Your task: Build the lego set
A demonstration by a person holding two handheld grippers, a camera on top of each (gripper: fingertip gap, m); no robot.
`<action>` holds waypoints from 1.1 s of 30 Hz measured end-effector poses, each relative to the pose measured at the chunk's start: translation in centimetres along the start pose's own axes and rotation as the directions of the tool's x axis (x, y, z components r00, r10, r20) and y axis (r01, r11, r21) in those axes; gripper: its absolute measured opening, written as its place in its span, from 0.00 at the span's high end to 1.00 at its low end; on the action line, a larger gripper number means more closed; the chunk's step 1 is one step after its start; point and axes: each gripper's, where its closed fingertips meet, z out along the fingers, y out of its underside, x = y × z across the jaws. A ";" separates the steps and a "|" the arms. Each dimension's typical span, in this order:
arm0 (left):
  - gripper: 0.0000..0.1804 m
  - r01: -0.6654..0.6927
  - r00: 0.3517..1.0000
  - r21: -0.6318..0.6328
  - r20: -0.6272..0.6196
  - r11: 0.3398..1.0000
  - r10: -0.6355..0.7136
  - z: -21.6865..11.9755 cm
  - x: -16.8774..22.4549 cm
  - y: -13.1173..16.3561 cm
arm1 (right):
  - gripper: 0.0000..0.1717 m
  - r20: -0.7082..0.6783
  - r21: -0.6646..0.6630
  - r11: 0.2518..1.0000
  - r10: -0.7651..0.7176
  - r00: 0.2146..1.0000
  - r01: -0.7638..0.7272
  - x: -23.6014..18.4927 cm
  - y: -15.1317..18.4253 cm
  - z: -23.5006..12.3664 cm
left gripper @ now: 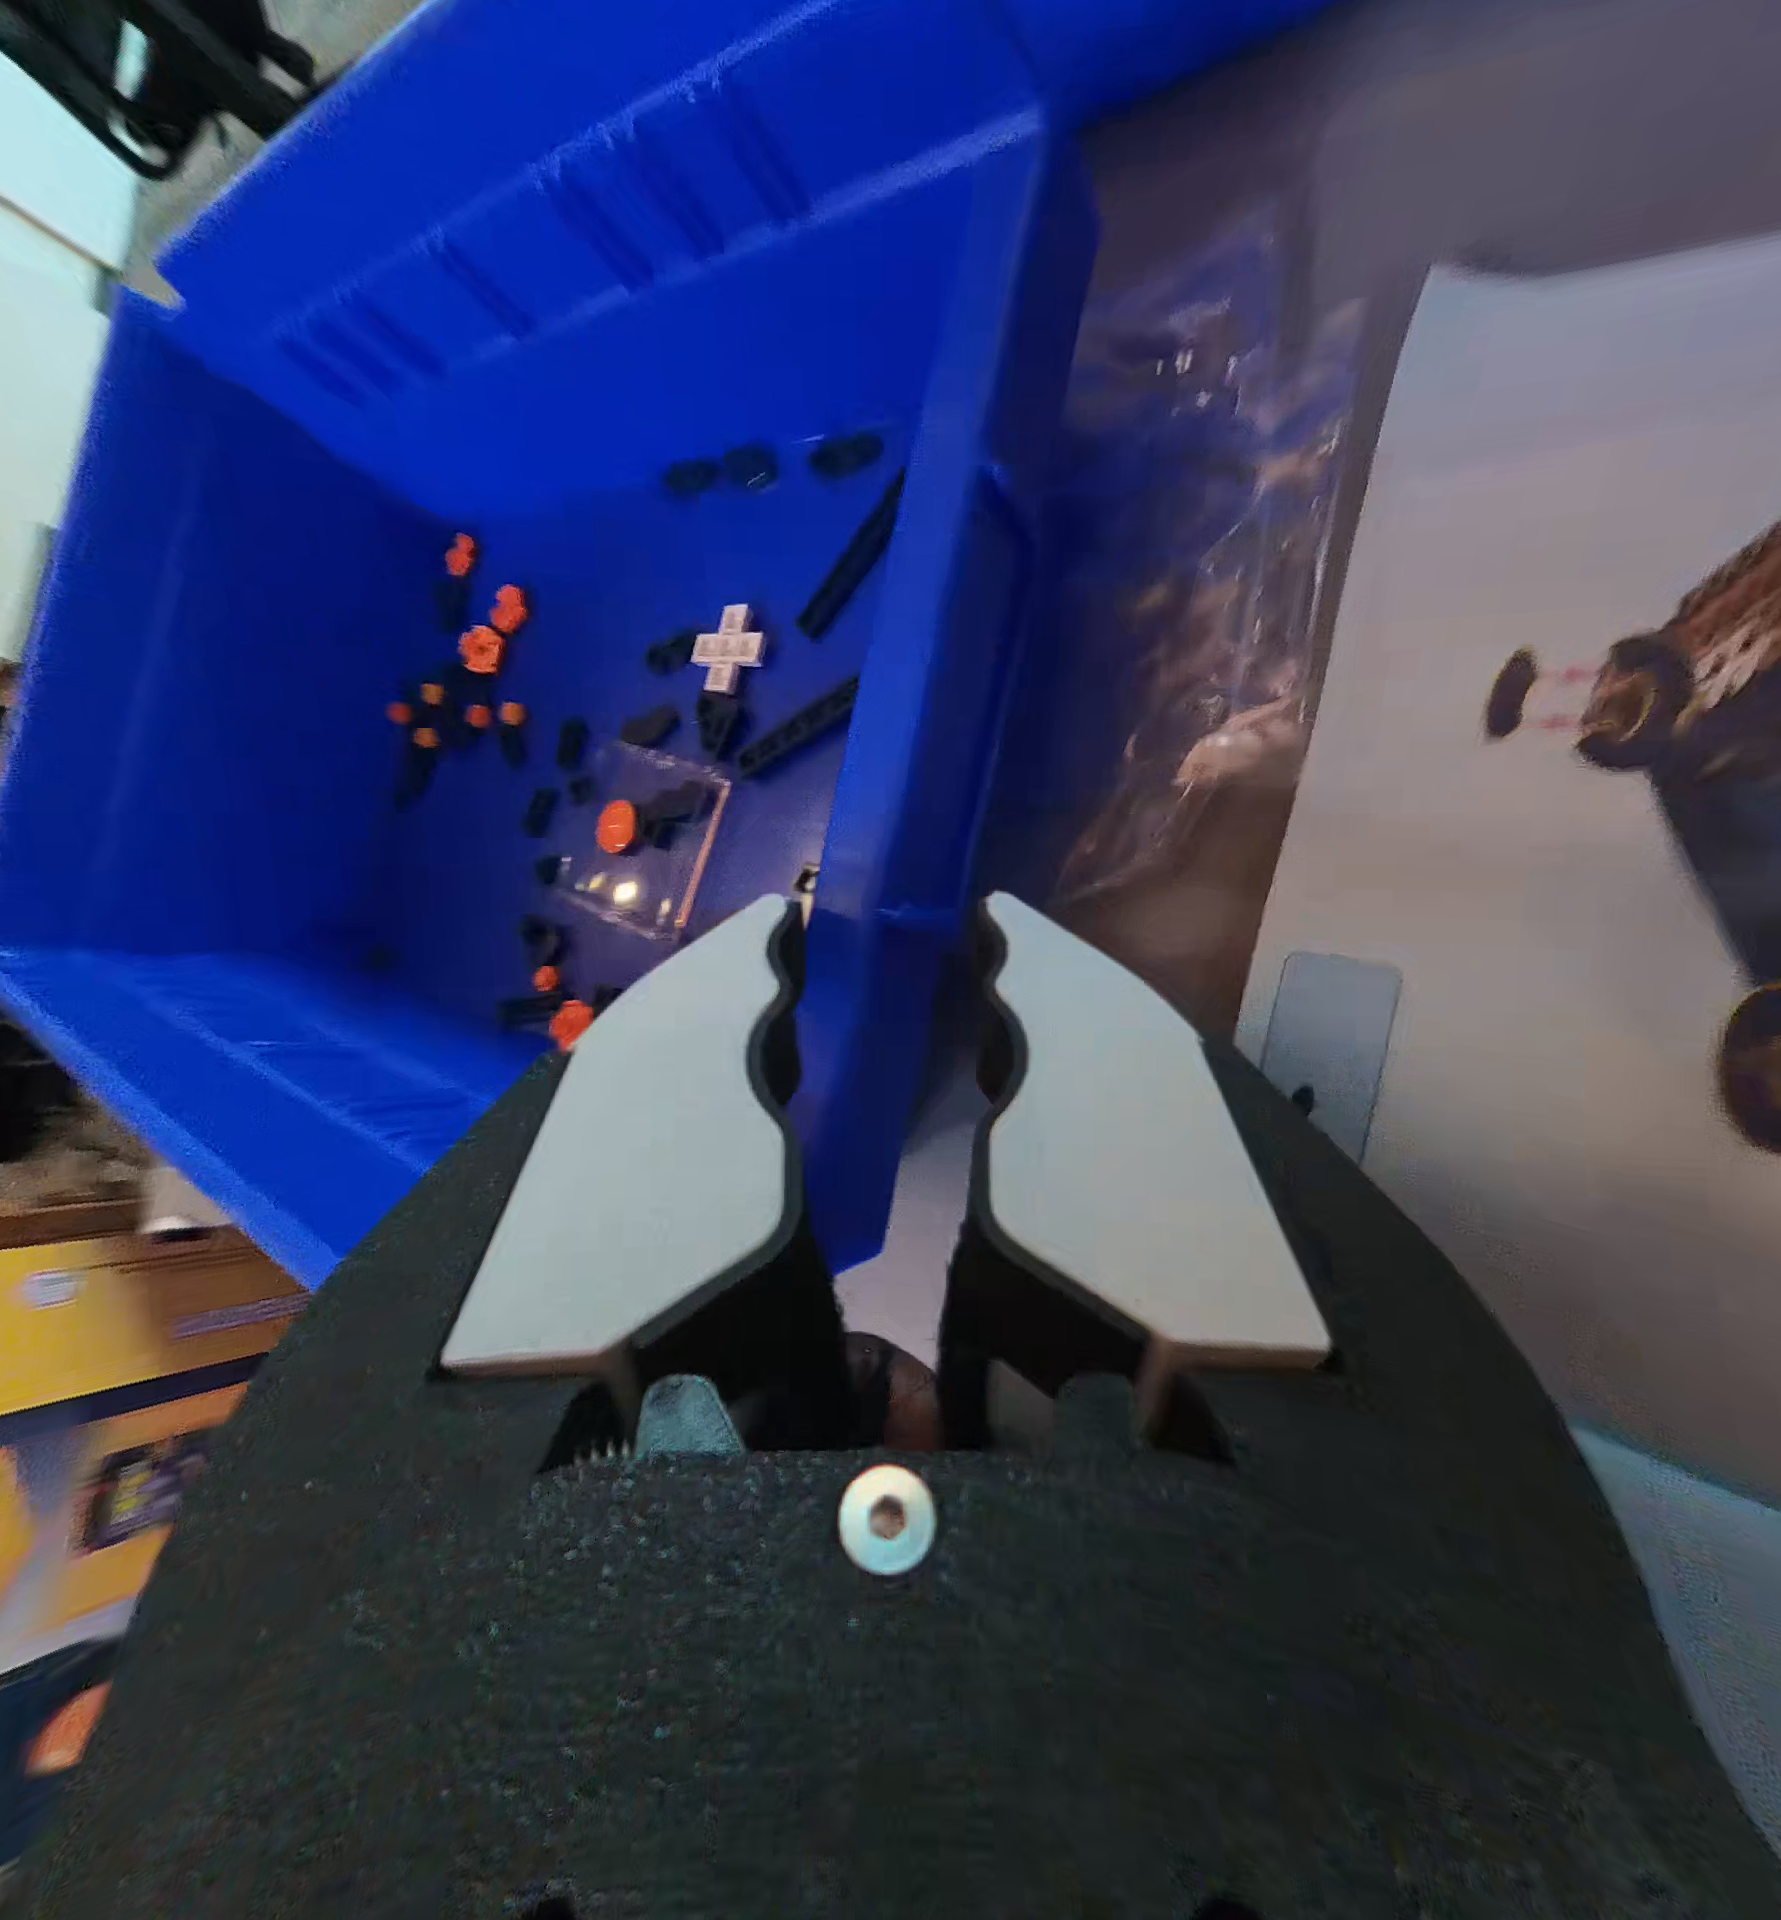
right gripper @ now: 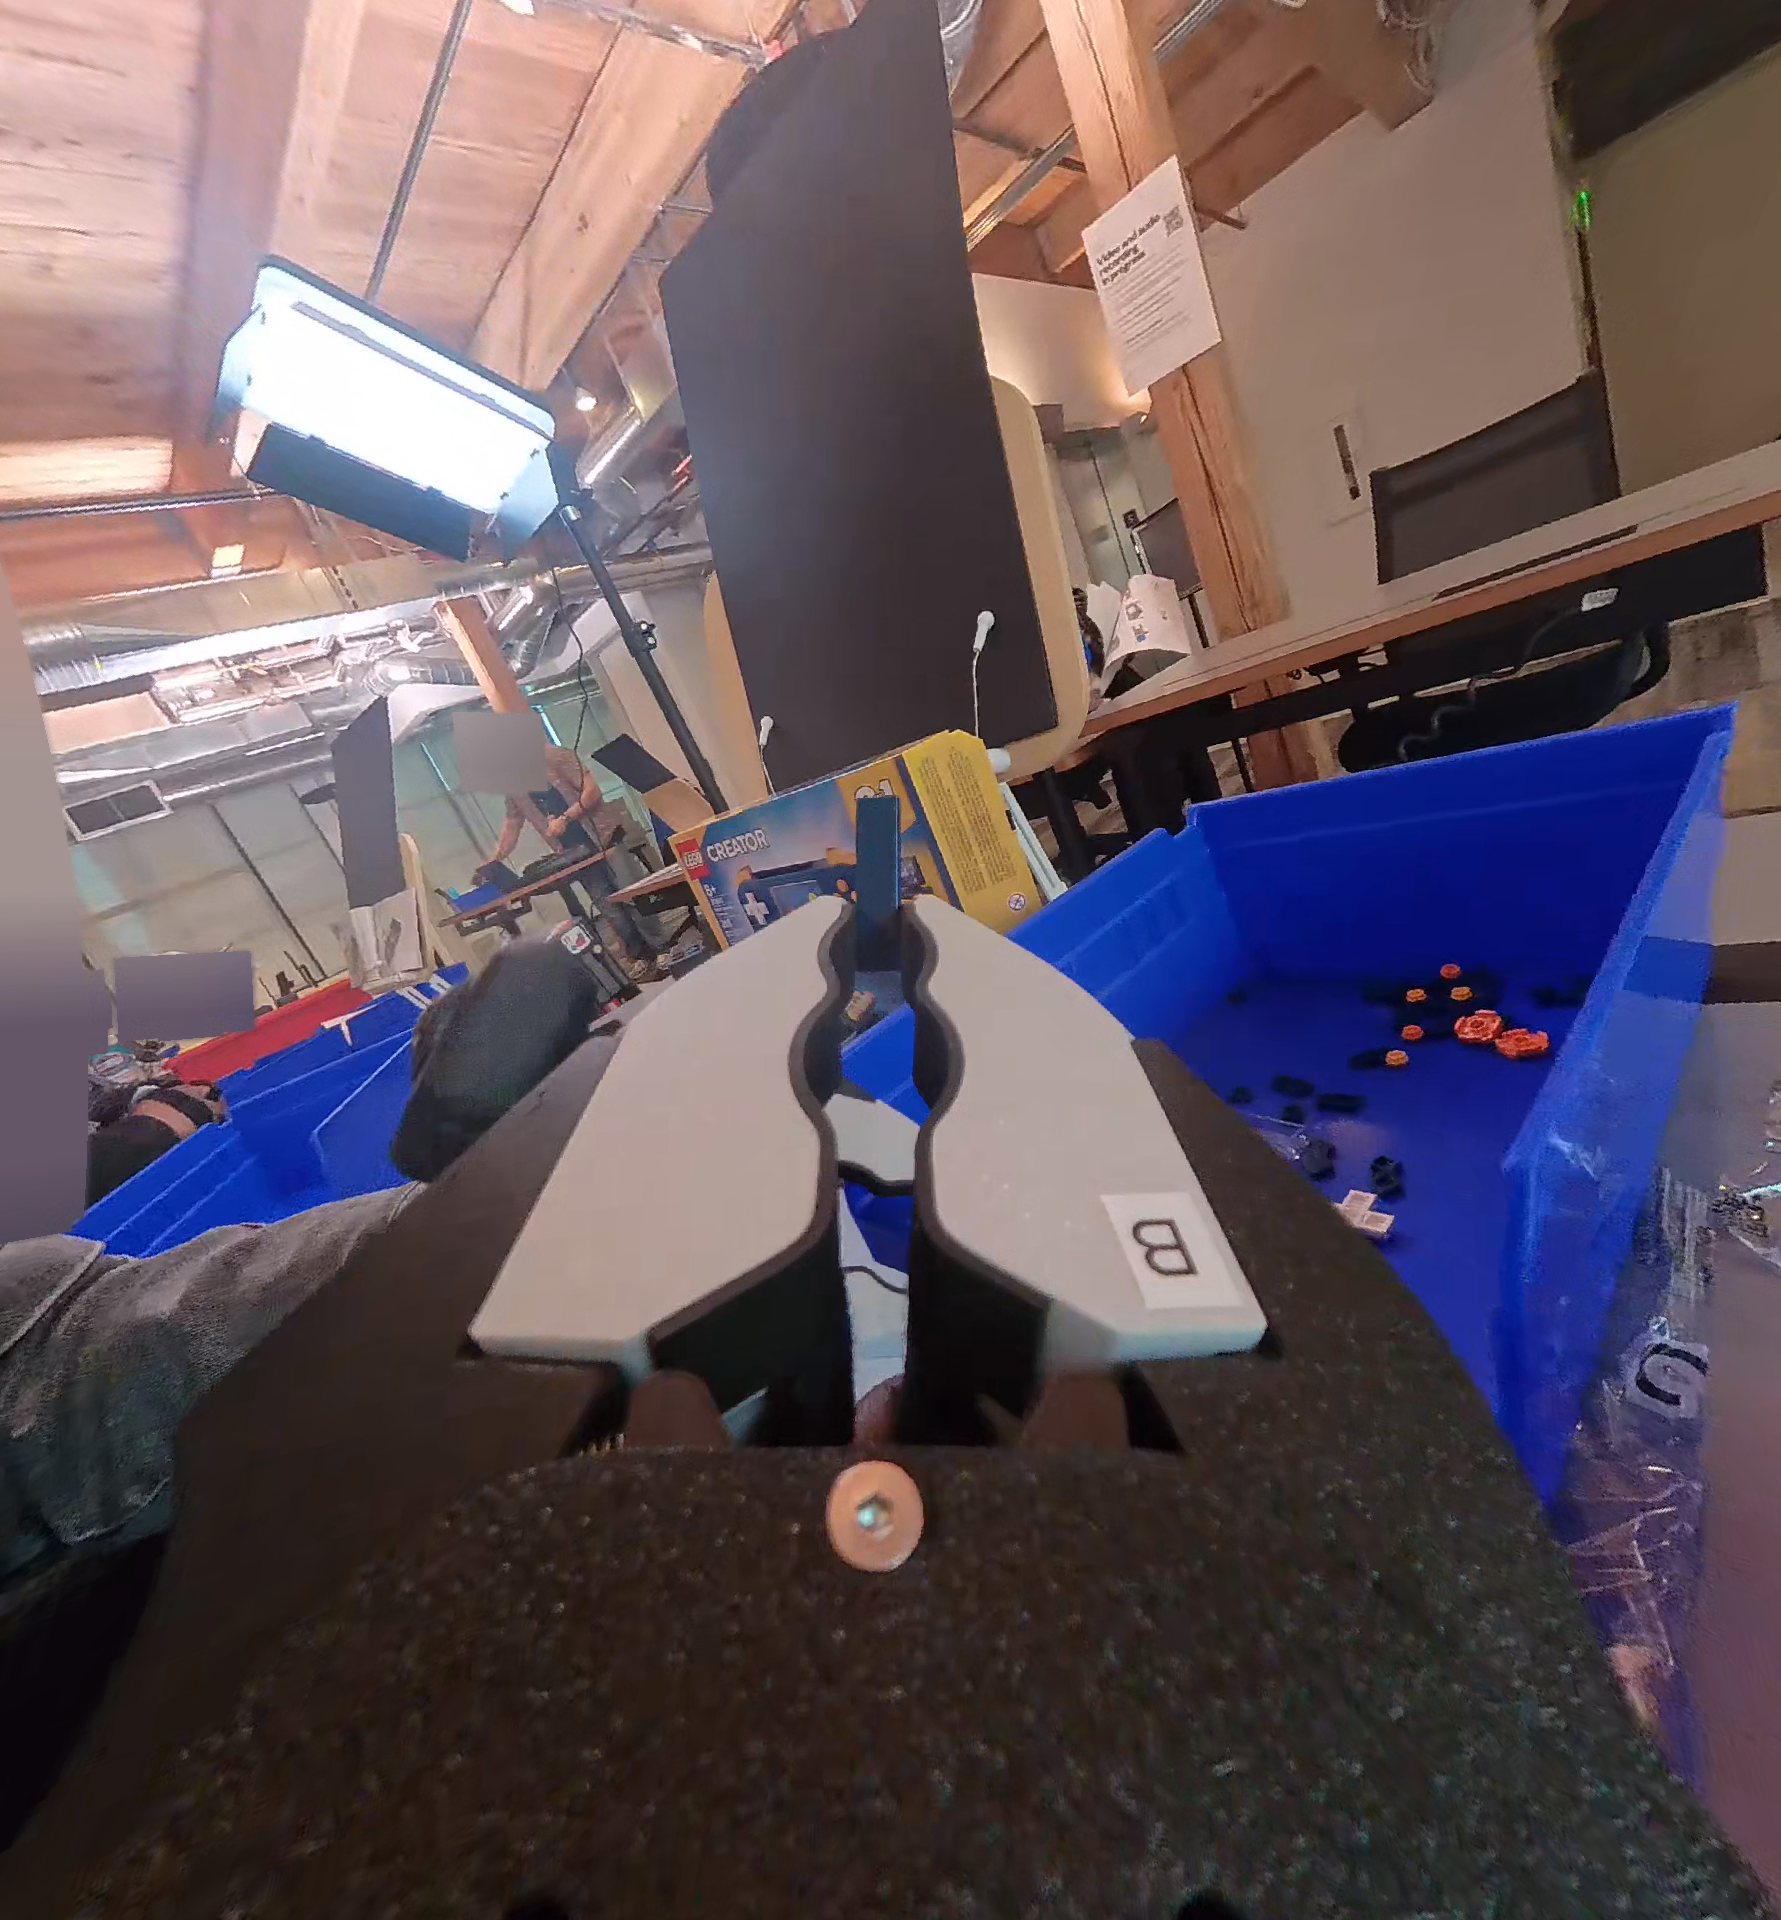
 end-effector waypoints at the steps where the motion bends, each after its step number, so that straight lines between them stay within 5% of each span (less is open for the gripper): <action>1: 0.85 -0.043 0.999 -0.018 0.017 0.999 0.043 -0.2 0.1 0.2 | 0.96 -0.001 0.003 1.000 -0.001 1.000 0.001 0.0 -0.1 0.0; 8: 0.86 0.096 0.994 0.038 -0.056 0.995 -0.093 -2.5 3.1 0.2 | 0.96 -0.009 -0.021 0.999 -0.030 1.000 0.030 0.0 0.2 0.0; 13: 0.85 0.130 0.990 0.056 -0.052 0.990 -0.128 -3.5 4.7 -0.1 | 0.96 -0.054 -0.206 0.974 -0.105 0.993 0.092 0.7 3.3 0.9; 18: 0.76 0.128 0.991 0.094 -0.057 0.987 -0.124 -4.0 5.3 -0.6 | 0.96 -0.096 -0.535 0.785 -0.424 0.901 0.312 2.5 7.9 1.0; 21: 0.79 0.163 0.985 0.169 -0.085 0.972 -0.151 -6.6 5.5 -1.3 | 0.95 -0.099 -0.613 0.696 -0.537 0.838 0.374 3.4 8.4 0.6; 26: 0.82 0.303 0.953 0.310 -0.075 0.901 -0.294 -11.3 4.7 0.3 | 0.95 -0.156 -0.676 0.677 -0.518 0.841 0.291 4.9 9.3 -0.3; 29: 0.83 0.381 0.919 0.458 -0.089 0.803 -0.385 -13.3 3.8 1.3 | 0.95 -0.212 -0.706 0.662 -0.537 0.816 0.252 6.1 9.4 -0.9; 33: 0.85 0.383 0.919 0.597 -0.168 0.705 -0.357 -15.2 4.3 0.8 | 0.95 -0.252 -0.698 0.661 -0.587 0.769 0.276 6.4 8.4 -1.0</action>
